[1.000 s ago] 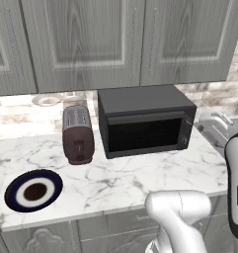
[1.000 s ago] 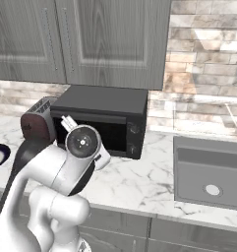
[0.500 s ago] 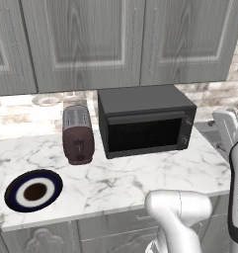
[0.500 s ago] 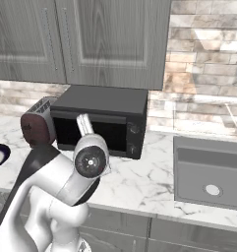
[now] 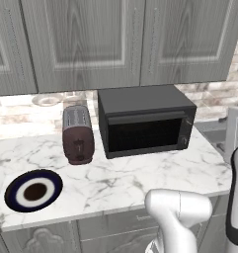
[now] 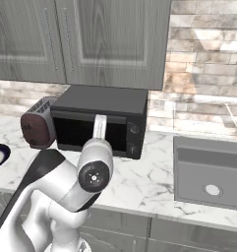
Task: Pull the toaster oven rack outwards. Pick up the baguette from the plate and place it on the toaster oven rack. Close the toaster oven door fully and set the temperature to the lowest setting.
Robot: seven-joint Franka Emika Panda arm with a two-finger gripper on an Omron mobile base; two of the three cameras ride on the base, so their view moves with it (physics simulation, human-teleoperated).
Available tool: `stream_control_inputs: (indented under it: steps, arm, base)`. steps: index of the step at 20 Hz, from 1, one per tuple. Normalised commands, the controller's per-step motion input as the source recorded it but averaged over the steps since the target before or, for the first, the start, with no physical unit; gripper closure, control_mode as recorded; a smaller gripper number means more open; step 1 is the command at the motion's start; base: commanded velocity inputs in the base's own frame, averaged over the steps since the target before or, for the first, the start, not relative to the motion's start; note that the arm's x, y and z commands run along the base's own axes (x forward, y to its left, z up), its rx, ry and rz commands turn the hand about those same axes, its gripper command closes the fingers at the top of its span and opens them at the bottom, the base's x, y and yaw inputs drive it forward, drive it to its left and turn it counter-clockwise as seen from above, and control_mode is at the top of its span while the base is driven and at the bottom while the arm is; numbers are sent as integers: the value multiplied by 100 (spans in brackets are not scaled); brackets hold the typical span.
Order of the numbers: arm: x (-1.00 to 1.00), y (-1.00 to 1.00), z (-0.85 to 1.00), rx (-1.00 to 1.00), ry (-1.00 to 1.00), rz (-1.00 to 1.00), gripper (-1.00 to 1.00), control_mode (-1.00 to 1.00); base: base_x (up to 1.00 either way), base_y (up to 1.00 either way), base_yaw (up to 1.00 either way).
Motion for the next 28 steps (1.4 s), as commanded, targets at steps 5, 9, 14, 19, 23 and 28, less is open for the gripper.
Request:
stream_control_inputs:
  steps: [5, 9, 14, 19, 23, 28]
  arm:
    - [33, -3, 0, 31, 0, -6, -100, -100]
    - [33, 0, -3, 21, -5, 0, -100, -100]
    - [26, -2, -19, 10, -9, 0, -100, -100]
    - [2, -21, -31, 10, -18, 0, -100, -100]
    - [0, -24, -30, 7, -22, 0, -100, -100]
    - [10, -14, -11, 7, -21, 0, -100, -100]
  base:
    - [0, 0, 0]
    - [0, 0, 0]
    - [0, 0, 0]
    - [0, 0, 0]
    - [0, 0, 0]
    - [0, 0, 0]
